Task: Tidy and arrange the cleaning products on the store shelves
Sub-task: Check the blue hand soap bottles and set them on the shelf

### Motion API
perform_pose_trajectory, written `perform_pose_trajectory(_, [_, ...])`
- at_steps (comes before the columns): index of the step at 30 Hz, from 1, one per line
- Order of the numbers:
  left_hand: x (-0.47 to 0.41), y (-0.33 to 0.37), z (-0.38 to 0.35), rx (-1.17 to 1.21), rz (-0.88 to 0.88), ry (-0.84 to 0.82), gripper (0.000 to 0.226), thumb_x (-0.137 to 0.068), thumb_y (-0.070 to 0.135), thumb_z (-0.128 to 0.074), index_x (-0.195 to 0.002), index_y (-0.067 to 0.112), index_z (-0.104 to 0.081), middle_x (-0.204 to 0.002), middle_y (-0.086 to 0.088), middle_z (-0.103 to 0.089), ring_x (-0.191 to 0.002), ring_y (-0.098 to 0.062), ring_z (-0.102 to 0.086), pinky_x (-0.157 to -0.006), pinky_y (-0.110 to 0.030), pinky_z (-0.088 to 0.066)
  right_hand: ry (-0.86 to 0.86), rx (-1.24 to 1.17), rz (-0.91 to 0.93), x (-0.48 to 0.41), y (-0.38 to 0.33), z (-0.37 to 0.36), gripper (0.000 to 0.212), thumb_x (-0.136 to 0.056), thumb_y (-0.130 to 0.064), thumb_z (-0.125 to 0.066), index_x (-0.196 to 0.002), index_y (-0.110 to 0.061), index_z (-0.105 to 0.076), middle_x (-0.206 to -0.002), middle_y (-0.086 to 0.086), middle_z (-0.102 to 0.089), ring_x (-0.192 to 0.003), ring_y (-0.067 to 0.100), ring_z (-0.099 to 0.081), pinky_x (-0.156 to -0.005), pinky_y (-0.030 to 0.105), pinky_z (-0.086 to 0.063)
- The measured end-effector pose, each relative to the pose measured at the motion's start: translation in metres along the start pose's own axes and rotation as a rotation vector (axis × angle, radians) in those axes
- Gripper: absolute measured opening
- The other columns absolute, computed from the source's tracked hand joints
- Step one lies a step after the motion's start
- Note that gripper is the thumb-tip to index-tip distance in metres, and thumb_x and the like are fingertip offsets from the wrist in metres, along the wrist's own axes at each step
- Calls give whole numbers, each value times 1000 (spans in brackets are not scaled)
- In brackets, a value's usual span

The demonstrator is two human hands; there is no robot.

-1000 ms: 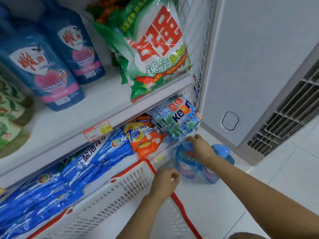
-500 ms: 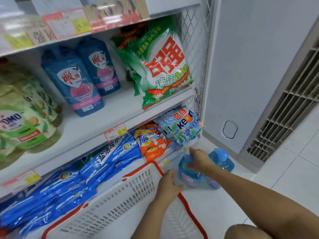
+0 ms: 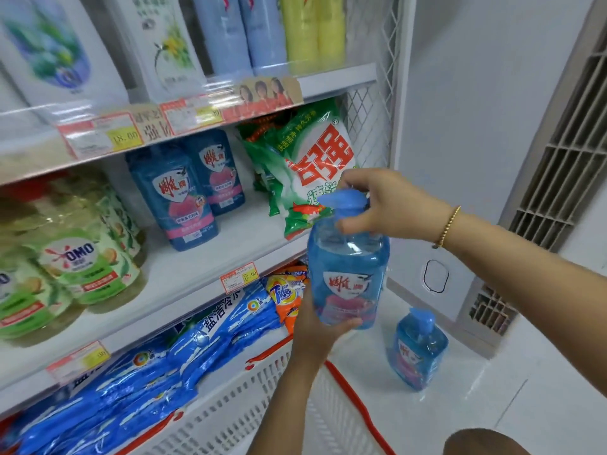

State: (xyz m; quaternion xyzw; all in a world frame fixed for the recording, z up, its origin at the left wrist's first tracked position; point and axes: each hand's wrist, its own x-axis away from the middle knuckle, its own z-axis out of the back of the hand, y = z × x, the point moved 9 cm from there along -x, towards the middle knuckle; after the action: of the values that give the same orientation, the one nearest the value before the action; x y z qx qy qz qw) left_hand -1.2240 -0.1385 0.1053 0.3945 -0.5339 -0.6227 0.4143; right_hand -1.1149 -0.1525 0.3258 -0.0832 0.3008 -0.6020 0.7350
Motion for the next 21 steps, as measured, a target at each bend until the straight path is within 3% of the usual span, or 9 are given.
perform_pose_trajectory(3, [-13, 29, 26, 79, -39, 6, 75, -63, 14, -89, -126, 26, -50, -107, 15, -67, -96, 7, -63, -70, -9, -50, 65, -82, 83, -11, -37, 39, 22, -72, -18, -76, -84, -12, -59, -78, 8, -62, -62, 16, -53, -60, 31, -46])
perform_pose_trajectory(7, [-20, 23, 33, 595, 96, -169, 92, -56, 38, -91, -133, 10, -50, -125, -14, -64, -114, -32, -62, -87, -43, -56, 128, -404, 36, -28, -45, 66, 20, -77, -8, -76, -85, -10, -58, -69, 3, -57, -41, 2, -45, -41, 14, -39])
perform_pose_trajectory(9, [-18, 18, 42, 736, 125, -121, 103, -47, 42, -94, -133, 6, -50, -128, -21, -60, -117, -36, -59, -94, -49, -51, 159, -469, 25, -37, -44, 64, 19, -77, -4, -75, -86, -5, -58, -64, 3, -55, -38, 1, -45, -39, 12, -36])
perform_pose_trajectory(11, [-18, 19, 61, 731, 139, -13, 96, -46, 37, -95, -126, 2, -56, -119, -19, -66, -107, -31, -66, -86, -43, -57, 179, -529, 2, -47, -35, 55, 19, -77, -3, -75, -81, -9, -57, -60, 0, -57, -38, 0, -47, -40, 12, -38])
perform_pose_trajectory(13, [-22, 25, 89, 656, 133, 94, 71, -62, 25, -83, -124, -2, -58, -107, -14, -72, -94, -22, -71, -73, -33, -60, 223, -625, -39, -56, -20, 43, 17, -78, -4, -74, -80, -12, -59, -54, -8, -61, -41, -2, -50, -43, 12, -40])
perform_pose_trajectory(15, [-27, 34, 119, 538, 122, 169, 55, -70, 19, -71, -121, 1, -61, -102, -9, -74, -90, -18, -72, -70, -28, -59, 301, -758, -93, -61, 1, 26, 11, -81, -6, -72, -87, -11, -64, -56, -11, -64, -46, -3, -52, -48, 12, -41])
perform_pose_trajectory(17, [-33, 45, 150, 431, 109, 250, 43, -71, 17, -73, -112, 6, -65, -98, -8, -75, -86, -20, -72, -71, -30, -60, 393, -907, -171, -68, 29, 0, 12, -84, -10, -70, -95, -10, -66, -60, -12, -65, -50, -4, -53, -53, 14, -42])
perform_pose_trajectory(19, [-41, 53, 179, 348, 111, 322, 40, -66, 17, -77, -104, 9, -68, -95, -10, -75, -83, -23, -72, -72, -36, -59, 444, -1000, -269, -78, 53, -30, 23, -85, -15, -69, -106, -6, -64, -62, -13, -63, -48, -5, -51, -54, 14, -41])
perform_pose_trajectory(21, [-50, 58, 203, 295, 120, 366, 44, -58, 20, -79, -99, 9, -69, -95, -11, -75, -80, -23, -71, -65, -30, -57, 449, -1087, -342, -93, 63, -57, 32, -85, -17, -70, -112, -2, -62, -68, -5, -62, -49, -3, -51, -55, 16, -42])
